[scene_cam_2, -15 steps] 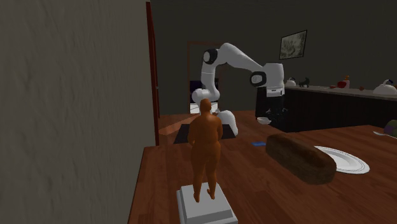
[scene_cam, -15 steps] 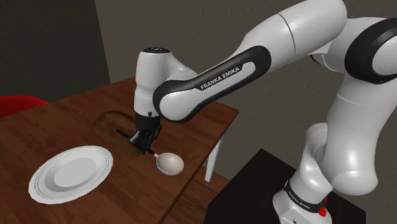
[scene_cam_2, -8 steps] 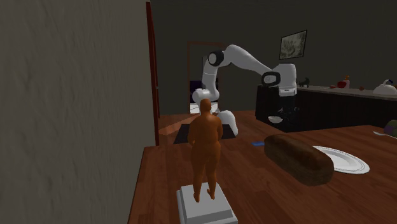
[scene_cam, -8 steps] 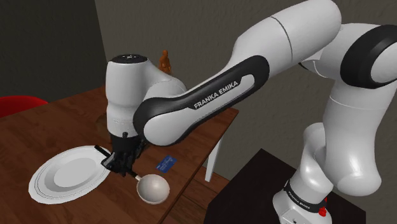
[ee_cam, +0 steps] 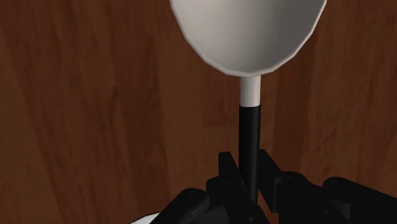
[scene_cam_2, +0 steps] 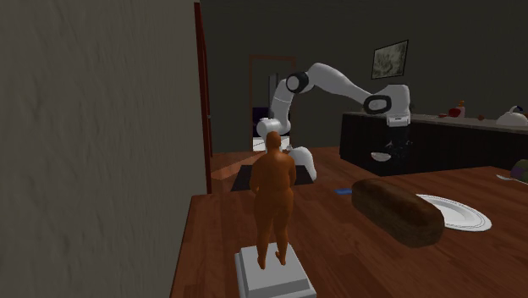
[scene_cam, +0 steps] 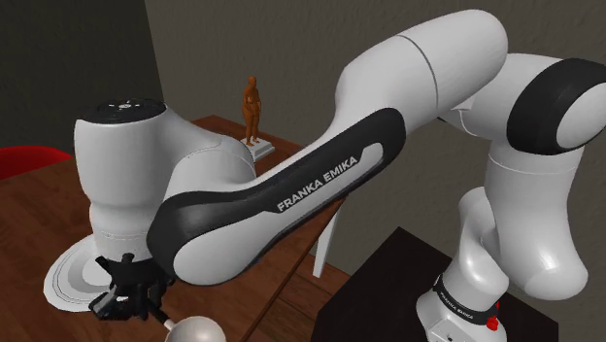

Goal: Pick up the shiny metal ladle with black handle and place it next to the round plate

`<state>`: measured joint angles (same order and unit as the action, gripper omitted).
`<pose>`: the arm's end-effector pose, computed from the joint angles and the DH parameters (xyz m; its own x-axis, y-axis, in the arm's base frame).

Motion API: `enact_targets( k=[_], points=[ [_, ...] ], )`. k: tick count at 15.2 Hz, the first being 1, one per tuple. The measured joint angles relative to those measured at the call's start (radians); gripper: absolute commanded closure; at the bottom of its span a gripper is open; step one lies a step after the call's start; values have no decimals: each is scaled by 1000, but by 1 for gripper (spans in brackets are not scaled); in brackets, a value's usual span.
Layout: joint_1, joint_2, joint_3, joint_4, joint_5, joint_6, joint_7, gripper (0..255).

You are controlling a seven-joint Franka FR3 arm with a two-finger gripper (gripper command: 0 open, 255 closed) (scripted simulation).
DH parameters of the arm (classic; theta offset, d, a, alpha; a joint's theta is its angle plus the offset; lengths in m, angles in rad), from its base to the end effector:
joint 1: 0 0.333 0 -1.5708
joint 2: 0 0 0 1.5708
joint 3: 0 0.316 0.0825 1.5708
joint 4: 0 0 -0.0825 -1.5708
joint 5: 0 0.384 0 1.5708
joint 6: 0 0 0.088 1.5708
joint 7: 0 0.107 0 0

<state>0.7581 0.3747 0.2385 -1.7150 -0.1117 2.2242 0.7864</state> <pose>0.3787 0.5502 0.3900 0.9644 0.2401 0.1107 0.2508 -0.9633 -0.0953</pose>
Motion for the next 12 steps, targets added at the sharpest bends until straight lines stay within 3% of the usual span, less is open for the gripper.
enact_targets(
  k=[4, 12],
  points=[
    [59, 79, 6, 113, -31, -39, 69, 255],
    [71, 132, -3, 89, -49, 37, 88, 255]
  ],
)
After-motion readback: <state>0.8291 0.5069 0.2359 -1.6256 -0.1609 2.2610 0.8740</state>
